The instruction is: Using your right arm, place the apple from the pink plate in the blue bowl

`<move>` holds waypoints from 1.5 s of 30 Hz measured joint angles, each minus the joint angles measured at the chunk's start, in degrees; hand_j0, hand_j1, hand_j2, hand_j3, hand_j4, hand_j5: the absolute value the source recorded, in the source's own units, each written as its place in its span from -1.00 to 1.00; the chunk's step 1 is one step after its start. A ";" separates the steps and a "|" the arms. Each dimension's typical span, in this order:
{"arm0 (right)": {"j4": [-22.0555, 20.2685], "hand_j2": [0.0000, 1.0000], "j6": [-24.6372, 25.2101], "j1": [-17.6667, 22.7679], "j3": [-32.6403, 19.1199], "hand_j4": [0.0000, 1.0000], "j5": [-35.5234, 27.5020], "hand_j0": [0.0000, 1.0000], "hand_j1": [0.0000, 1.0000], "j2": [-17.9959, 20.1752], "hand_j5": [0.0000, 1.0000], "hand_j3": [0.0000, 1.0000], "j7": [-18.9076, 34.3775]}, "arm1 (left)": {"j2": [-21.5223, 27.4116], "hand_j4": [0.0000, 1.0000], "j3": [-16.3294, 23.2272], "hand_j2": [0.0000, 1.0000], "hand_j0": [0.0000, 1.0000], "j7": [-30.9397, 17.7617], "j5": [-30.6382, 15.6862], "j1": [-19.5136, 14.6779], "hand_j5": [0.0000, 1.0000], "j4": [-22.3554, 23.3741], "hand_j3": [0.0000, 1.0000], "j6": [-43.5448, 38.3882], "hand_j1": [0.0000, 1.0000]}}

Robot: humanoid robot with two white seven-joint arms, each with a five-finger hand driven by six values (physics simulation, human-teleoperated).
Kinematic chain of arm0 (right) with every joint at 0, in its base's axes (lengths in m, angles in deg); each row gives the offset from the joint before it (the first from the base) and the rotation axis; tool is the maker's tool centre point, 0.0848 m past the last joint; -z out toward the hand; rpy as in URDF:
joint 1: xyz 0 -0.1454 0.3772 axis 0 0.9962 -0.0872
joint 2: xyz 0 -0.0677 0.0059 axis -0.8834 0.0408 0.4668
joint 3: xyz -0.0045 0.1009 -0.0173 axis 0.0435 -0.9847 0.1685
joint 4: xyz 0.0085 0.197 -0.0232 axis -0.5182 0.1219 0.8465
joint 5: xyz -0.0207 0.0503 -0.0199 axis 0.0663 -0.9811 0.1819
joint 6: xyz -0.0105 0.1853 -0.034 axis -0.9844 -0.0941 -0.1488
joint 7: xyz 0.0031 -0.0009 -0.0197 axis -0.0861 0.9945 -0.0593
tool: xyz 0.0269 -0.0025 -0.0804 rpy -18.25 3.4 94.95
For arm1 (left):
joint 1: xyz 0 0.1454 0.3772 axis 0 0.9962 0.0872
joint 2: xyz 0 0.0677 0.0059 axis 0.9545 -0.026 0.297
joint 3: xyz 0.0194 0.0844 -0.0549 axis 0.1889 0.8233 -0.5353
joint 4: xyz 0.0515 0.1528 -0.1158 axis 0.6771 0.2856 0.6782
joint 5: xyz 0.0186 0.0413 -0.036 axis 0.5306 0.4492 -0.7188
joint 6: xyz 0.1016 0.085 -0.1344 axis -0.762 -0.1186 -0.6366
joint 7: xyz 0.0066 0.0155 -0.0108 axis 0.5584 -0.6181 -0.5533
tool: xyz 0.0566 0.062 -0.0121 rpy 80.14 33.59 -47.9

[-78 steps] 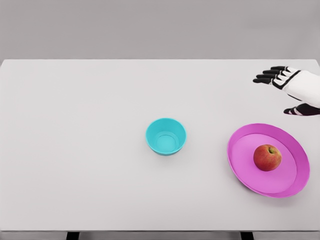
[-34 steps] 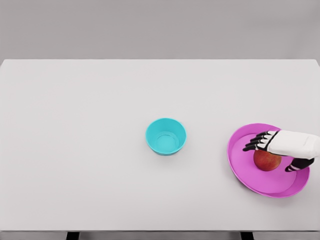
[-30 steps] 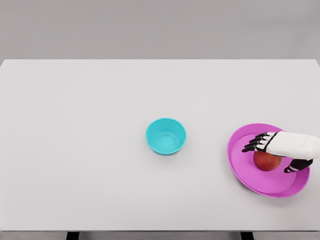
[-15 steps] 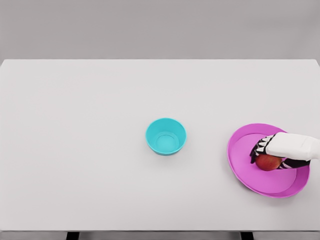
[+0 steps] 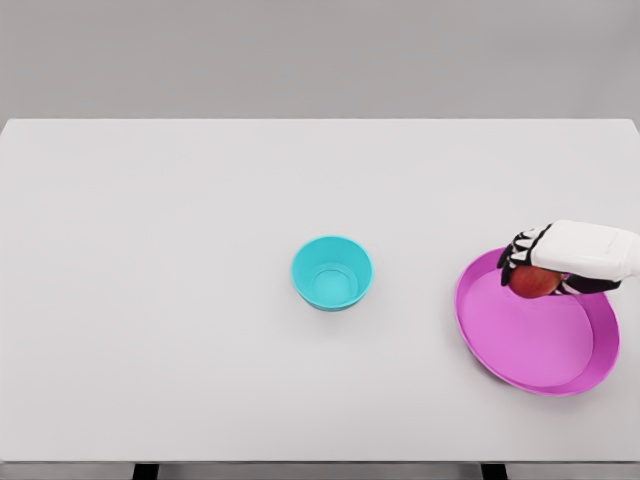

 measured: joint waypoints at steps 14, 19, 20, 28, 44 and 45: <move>-2.53 0.13 -0.07 -1.85 -0.30 0.13 0.51 0.13 0.13 -9.42 0.13 0.13 -0.04 | 0.00 1.00 0.00 1.00 1.00 0.00 0.00 0.00 1.00 -0.01 1.00 0.00 1.00; -2.98 0.13 -0.08 -2.02 -0.27 0.13 1.04 0.13 0.13 -13.18 0.13 0.13 -0.03 | 0.00 1.00 0.00 1.00 1.00 0.00 0.00 0.00 1.00 0.00 1.00 0.00 1.00; -3.04 0.13 -0.07 -2.64 -0.26 0.13 1.07 0.13 0.13 -13.75 0.13 0.13 -0.03 | 0.00 1.00 0.00 1.00 1.00 0.00 0.00 0.00 1.00 -0.01 1.00 0.00 1.00; -3.24 0.13 -0.09 -4.83 0.57 0.13 2.28 0.13 0.13 -19.07 0.13 0.13 -0.13 | 0.00 1.00 -0.01 1.00 1.00 0.00 0.00 0.00 1.00 -0.01 1.00 0.00 1.00; -2.05 0.14 -0.02 -13.62 10.51 0.14 7.89 0.14 0.14 -27.77 0.14 0.14 0.02 | 0.00 1.00 -0.01 1.00 1.00 0.00 0.00 -0.09 1.00 -0.01 1.00 0.00 1.00; -1.62 0.14 -0.02 -14.06 11.04 0.14 8.40 0.14 0.14 -28.18 0.14 0.14 0.02 | 0.00 1.00 -0.01 1.00 1.00 0.00 0.00 0.00 1.00 0.00 1.00 0.00 1.00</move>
